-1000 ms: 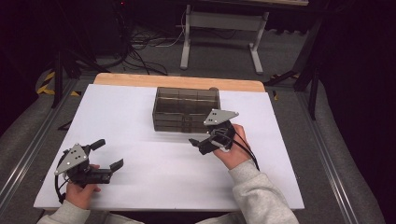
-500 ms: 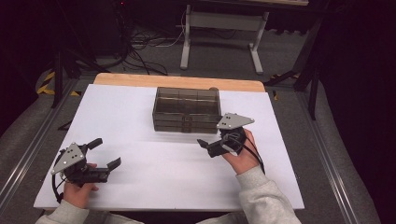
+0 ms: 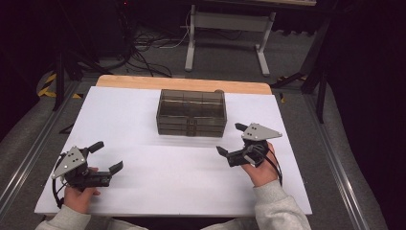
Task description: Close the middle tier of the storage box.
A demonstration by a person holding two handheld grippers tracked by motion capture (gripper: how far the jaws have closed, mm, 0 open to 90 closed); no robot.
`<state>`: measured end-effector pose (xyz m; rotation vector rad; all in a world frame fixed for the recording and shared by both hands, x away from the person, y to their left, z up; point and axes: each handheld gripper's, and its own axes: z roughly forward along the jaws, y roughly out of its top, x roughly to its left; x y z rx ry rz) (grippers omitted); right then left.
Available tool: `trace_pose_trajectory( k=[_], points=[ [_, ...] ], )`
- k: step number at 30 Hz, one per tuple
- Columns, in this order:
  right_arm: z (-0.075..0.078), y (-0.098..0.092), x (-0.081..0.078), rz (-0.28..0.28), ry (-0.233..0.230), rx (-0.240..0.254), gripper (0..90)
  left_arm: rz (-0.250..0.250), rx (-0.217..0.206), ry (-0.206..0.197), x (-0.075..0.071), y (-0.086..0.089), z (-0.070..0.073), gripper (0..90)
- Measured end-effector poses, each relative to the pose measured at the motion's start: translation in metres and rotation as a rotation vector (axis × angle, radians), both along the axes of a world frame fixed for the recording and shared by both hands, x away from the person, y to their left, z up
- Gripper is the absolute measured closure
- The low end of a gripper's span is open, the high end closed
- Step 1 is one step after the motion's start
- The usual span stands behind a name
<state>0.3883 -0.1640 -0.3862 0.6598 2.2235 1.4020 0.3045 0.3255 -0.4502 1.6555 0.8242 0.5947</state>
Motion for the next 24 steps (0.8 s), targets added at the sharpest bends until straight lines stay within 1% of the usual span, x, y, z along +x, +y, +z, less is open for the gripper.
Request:
trace_pose_trajectory(
  k=[5,6,10,13,16,17,19,22,23,24],
  points=[
    [-0.012,-0.019,-0.005,-0.025,0.013,0.030,0.0,0.000,0.005,-0.002,0.000,0.000,0.000,0.2],
    [-0.012,-0.019,-0.005,-0.025,0.013,0.030,0.0,0.000,0.003,0.001,0.000,-0.001,0.000,0.2],
    [-0.019,-0.030,-0.009,-0.049,0.011,0.044,0.0,0.003,-0.001,0.002,0.000,-0.001,-0.001,0.3],
    [-0.026,-0.038,-0.012,-0.090,0.030,0.035,0.0,0.004,0.004,0.002,0.000,-0.002,-0.001,0.3],
    [-0.034,-0.045,-0.015,-0.103,0.038,0.053,0.0,0.005,0.011,0.000,0.000,-0.002,-0.001,0.3],
    [-0.039,-0.049,-0.017,-0.109,0.048,0.061,0.0,0.006,0.014,-0.002,0.000,-0.002,-0.001,0.3],
    [-0.042,-0.051,-0.018,-0.112,0.053,0.065,0.0,0.006,0.011,-0.002,0.000,-0.002,-0.001,0.3],
    [-0.050,-0.055,-0.020,-0.115,0.071,0.056,0.0,0.006,0.026,-0.005,0.000,-0.002,0.000,0.3],
    [-0.054,-0.057,-0.021,-0.118,0.080,0.046,0.0,0.007,0.027,-0.007,0.000,-0.002,0.000,0.3],
    [-0.056,-0.058,-0.022,-0.118,0.080,0.047,0.0,0.007,0.025,-0.008,0.000,-0.002,0.000,0.3]
  ],
)
